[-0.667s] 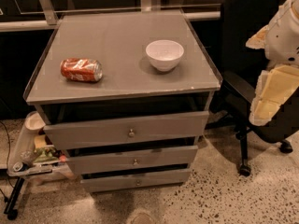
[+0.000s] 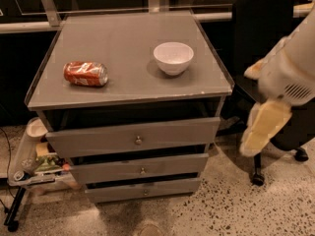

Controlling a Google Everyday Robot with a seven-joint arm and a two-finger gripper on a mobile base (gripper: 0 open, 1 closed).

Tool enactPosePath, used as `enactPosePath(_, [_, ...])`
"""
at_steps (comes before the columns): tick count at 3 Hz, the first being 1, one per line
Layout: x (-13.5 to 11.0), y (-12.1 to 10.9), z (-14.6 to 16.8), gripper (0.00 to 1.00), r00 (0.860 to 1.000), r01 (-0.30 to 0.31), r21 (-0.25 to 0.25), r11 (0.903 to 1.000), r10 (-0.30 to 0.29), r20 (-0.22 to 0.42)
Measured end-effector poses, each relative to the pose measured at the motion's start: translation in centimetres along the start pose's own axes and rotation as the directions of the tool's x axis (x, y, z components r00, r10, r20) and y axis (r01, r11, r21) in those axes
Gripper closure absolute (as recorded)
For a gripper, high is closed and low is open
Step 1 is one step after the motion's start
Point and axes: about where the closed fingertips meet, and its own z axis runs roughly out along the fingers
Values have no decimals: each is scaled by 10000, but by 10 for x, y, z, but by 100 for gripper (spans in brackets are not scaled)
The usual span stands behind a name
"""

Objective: Open middle drawer

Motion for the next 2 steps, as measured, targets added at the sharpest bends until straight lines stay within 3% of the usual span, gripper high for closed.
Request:
enactPosePath(1, [-5, 23, 78, 0, 9988, -344, -626, 9974, 365, 324])
enactPosePath(2, [-9, 32, 157, 0, 9948, -704, -955, 9929, 770, 665])
